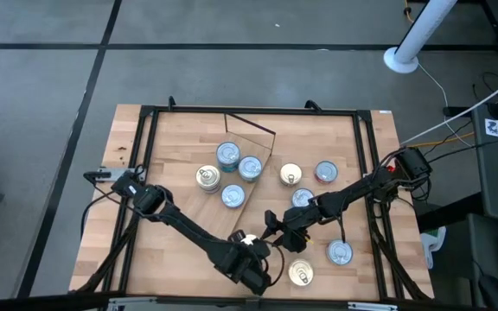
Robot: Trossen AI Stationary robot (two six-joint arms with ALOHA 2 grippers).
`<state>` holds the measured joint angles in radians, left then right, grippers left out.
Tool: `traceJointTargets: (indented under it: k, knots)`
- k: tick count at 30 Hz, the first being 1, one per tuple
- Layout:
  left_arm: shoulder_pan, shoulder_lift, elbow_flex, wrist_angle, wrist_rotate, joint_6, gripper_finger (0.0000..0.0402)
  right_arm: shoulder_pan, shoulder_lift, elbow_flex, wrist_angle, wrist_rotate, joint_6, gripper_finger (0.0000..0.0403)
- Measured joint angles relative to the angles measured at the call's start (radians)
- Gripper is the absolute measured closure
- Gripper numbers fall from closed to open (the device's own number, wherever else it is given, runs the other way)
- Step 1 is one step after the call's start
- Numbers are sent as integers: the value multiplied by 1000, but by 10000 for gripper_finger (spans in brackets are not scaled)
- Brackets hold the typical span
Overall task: Stack canned seafood by type on shelf
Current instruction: Stack the blue tuna can on top of the blue tuna can on the shelf
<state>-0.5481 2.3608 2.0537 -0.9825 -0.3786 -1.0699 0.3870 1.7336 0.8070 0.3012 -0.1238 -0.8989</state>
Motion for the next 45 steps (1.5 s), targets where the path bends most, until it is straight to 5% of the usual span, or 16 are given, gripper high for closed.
traceJointTargets:
  k: [39, 45]
  knots:
    - [61, -14, 1, 7, 1, -32, 401, 59, 1, -1, -77, 173, 3, 162]
    - [65, -37, 2, 15, 0, -34, 401, 95, 1, 0, -61, 305, 1, 162]
